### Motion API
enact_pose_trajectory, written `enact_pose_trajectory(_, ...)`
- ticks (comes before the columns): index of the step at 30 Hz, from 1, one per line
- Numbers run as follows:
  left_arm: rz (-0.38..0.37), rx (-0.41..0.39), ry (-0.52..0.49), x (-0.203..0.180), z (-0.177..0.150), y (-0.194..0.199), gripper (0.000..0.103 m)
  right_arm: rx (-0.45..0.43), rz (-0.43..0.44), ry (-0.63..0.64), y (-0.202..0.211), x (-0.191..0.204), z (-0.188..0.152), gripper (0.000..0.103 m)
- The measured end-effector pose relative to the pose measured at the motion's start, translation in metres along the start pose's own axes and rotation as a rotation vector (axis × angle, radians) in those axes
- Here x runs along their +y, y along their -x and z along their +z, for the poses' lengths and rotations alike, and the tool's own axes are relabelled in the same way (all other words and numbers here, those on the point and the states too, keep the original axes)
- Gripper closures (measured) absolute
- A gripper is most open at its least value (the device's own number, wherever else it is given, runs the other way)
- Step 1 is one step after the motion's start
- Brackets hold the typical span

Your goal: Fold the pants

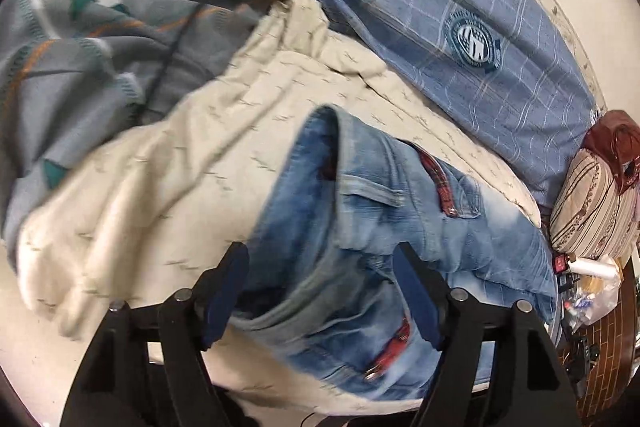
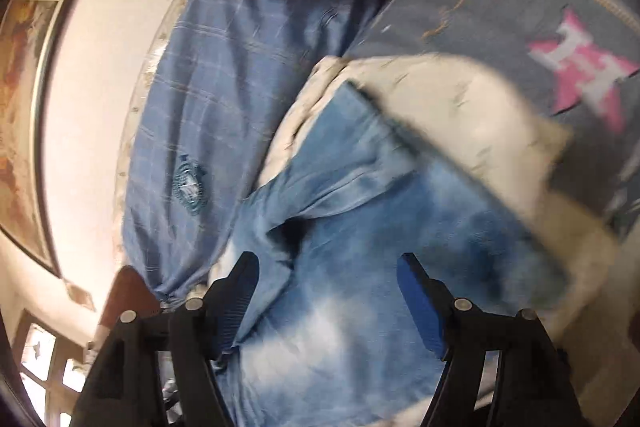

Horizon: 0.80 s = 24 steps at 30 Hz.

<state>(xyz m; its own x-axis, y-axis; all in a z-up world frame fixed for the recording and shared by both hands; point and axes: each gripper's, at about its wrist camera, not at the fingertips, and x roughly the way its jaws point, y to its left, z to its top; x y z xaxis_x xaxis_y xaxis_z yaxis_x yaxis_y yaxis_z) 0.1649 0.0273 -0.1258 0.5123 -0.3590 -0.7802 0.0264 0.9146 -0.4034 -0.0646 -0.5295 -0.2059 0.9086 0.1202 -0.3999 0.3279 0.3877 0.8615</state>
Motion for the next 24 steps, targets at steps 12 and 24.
enact_pose_trajectory(12, 0.069, 0.013, -0.051, -0.034, 0.024, -0.059, 0.036, 0.002, 0.099, -0.089, -0.052, -0.003, 0.015, 0.028)
enact_pose_trajectory(24, 0.035, -0.009, -0.12, -0.048, 0.034, -0.061, 0.086, -0.048, -0.034, -0.045, -0.089, 0.025, 0.037, 0.071)
